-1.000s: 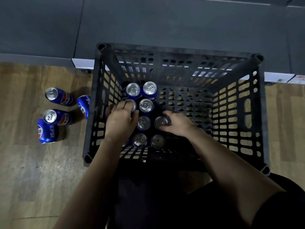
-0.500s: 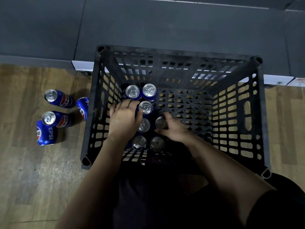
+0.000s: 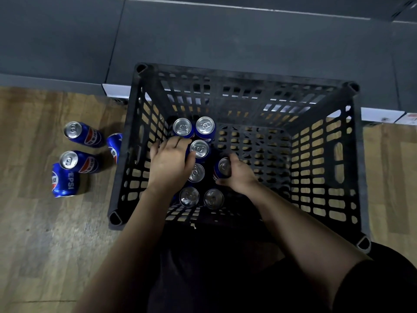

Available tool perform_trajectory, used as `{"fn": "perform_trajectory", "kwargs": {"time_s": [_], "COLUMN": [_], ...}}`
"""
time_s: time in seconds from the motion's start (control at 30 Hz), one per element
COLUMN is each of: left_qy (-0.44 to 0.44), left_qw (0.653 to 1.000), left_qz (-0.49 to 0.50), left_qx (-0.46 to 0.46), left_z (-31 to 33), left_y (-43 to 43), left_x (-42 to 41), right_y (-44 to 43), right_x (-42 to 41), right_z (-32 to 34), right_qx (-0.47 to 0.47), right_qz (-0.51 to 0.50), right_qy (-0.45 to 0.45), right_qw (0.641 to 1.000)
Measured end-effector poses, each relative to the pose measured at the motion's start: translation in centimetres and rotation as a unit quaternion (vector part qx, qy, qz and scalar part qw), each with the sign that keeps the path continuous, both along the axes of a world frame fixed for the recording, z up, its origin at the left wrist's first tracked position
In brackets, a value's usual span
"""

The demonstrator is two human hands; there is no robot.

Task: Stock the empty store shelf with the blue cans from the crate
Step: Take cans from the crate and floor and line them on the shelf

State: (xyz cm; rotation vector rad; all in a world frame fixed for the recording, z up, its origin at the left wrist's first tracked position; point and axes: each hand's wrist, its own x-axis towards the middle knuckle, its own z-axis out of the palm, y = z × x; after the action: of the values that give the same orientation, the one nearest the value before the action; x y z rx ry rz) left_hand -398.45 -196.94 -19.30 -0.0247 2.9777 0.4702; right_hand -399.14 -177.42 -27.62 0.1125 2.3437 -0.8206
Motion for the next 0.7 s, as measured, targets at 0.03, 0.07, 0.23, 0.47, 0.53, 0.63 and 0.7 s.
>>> {"fn": "perform_trajectory", "kwargs": {"time_s": [0.03,0.07,0.23,0.47,0.53,0.63,0.7], "left_qy": [0.0,0.002,0.013,0.01,0.005,0.005,-0.001], "left_qw": [1.0,1.0,1.0,1.0,1.0,1.0,1.0], "left_qz": [-0.001,-0.003,-0.012,-0.017,-0.011,-0.011,-0.013], "left_qx": [0.002,0.004,0.006,0.006,0.009,0.002,0.003], "left_z": [0.1,0.1,0.0,2.2,4.2,8.3,11.8], "left_y": [0.1,0.1,0.4,1.3,1.5,1.6,1.6], "left_x": [0.0,0.0,-0.2,-0.6,-0.5,-0.1,0.1], "right_y": [0.0,0.0,0.9,2.7,3.2,3.7,3.9], "right_x": [0.0,-0.1,-0.4,-0.6,-0.2,0.5,0.9], "right_z": [0.0,-0.1,1.0,4.6,6.6,10.6,13.9], "right_qx": [0.001,0.003,0.005,-0.046,-0.056,-0.06,-0.059], "right_qz": [-0.006,-0.01,-0.023,-0.12,-0.146,-0.171,-0.181], "right_qy": [0.004,0.006,0.02,0.06,0.061,0.064,0.073], "right_qw": [1.0,1.0,1.0,0.99,0.986,0.981,0.979]}}
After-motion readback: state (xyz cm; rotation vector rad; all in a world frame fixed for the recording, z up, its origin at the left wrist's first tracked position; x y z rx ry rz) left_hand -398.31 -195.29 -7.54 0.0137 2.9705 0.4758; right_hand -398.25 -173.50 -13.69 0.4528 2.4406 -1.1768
